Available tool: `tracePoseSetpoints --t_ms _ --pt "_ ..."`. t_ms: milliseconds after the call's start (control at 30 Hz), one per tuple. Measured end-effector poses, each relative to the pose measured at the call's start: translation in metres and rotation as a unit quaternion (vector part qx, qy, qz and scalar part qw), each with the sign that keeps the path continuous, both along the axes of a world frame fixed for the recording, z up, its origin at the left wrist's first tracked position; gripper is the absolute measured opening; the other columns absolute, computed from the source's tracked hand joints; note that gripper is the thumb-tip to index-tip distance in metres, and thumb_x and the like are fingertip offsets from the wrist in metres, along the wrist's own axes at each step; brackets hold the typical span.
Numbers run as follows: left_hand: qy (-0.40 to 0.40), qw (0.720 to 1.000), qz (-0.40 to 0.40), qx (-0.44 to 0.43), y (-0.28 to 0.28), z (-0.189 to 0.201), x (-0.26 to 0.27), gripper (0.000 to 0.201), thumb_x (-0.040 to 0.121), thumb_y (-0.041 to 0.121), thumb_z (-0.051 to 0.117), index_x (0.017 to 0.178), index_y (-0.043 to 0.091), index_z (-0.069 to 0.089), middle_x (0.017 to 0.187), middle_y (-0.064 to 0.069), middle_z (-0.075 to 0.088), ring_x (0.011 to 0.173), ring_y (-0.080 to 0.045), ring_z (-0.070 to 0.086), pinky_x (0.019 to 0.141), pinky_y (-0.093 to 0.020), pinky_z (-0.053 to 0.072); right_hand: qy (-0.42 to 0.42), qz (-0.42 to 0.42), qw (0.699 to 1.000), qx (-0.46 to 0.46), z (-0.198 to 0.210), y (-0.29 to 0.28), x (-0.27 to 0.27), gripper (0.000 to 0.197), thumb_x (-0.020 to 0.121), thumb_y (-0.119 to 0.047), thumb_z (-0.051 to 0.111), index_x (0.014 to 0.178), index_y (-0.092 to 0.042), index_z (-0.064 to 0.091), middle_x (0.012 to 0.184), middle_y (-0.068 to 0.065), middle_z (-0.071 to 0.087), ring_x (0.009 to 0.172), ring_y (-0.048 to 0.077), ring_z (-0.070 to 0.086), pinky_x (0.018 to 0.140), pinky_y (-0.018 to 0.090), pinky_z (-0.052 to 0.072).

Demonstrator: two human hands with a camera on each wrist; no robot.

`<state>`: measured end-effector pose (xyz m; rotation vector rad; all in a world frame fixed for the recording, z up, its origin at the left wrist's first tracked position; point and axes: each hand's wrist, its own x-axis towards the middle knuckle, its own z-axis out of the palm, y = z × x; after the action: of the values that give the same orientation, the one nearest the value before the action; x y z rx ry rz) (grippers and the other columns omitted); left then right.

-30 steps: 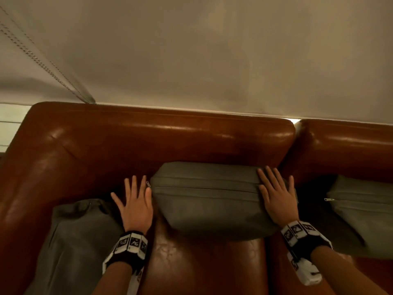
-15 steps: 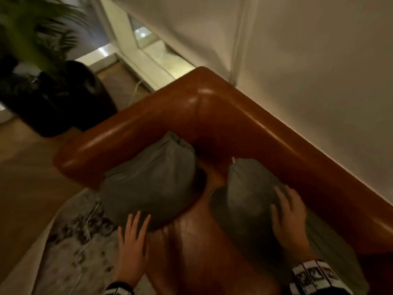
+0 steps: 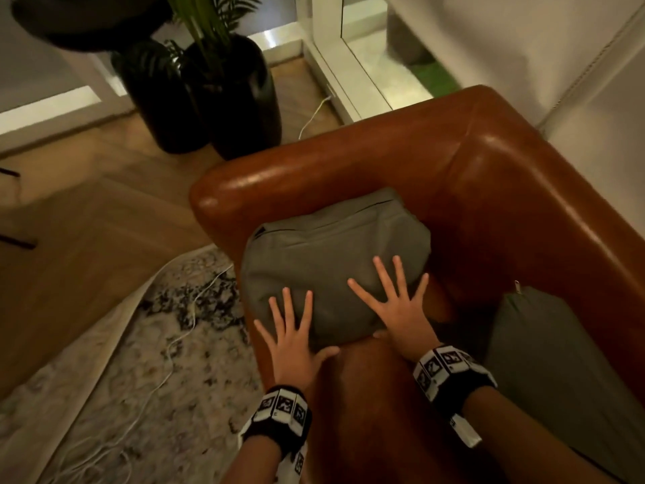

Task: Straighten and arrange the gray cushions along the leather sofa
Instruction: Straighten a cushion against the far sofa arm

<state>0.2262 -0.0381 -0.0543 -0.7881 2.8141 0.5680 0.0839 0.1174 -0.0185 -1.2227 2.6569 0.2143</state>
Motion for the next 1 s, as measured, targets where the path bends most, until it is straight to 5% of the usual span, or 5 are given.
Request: tracePoseSetpoints --t_ms 367,600,800,900,1000 --pt "-0.033 0.994 -0.051 -0.094 -0.078 -0.038 -0.071 0.090 0.065 0.074 0.045 0.135 0.021 0.030 0.145 -0.021 0.018 0.136 -0.046 0.010 0.099 -0.070 -0.009 0.020 -0.042 0.994 -0.095 -0.047 -0.080 -0.059 0.149 0.027 -0.040 0.089 0.142 -0.049 -0.006 0.155 0.006 -0.024 0.140 0.040 -0.019 0.081 0.085 0.002" --pt "0.121 0.990 -0.019 -0.071 -0.078 -0.029 -0.036 0.083 0.076 0.076 0.031 0.147 0.038 0.010 0.159 -0.008 -0.005 0.146 -0.028 -0.002 0.110 -0.059 -0.005 -0.008 -0.046 0.974 -0.220 -0.027 -0.044 -0.036 0.101 0.065 -0.048 0.073 0.146 -0.042 0.012 0.158 0.006 -0.006 0.144 0.035 -0.004 0.101 0.075 0.004" --pt "0.292 0.806 0.473 0.203 -0.102 -0.007 -0.008 0.042 0.100 0.043 0.024 0.138 0.029 0.036 0.150 -0.008 0.030 0.135 -0.027 0.032 0.111 -0.044 0.030 -0.209 -0.493 0.601 -0.594 0.017 -0.019 -0.060 0.042 0.102 -0.029 0.027 0.142 -0.019 0.027 0.147 0.012 0.031 0.126 0.009 0.045 0.094 0.011 0.041" --pt "0.231 0.728 0.463 0.450 -0.103 0.012 -0.027 0.047 0.103 0.014 0.023 0.104 0.042 0.061 0.100 0.019 0.071 0.108 -0.014 0.059 0.080 -0.019 0.054 -0.477 -0.484 0.462 -0.569 0.020 -0.029 -0.080 0.051 0.101 -0.040 0.018 0.117 -0.018 0.061 0.121 0.010 0.061 0.091 0.016 0.066 0.071 0.023 0.052" --pt "0.129 0.688 0.457 0.548 -0.098 0.038 -0.046 0.038 0.103 0.015 0.018 0.122 0.009 0.050 0.098 -0.001 0.071 0.097 -0.027 0.062 0.044 -0.014 0.048 -0.428 -0.556 0.488 -0.519 0.019 -0.035 -0.079 0.038 0.087 -0.058 0.046 0.108 -0.028 0.057 0.111 0.003 0.060 0.092 0.020 0.059 0.071 0.033 0.047"
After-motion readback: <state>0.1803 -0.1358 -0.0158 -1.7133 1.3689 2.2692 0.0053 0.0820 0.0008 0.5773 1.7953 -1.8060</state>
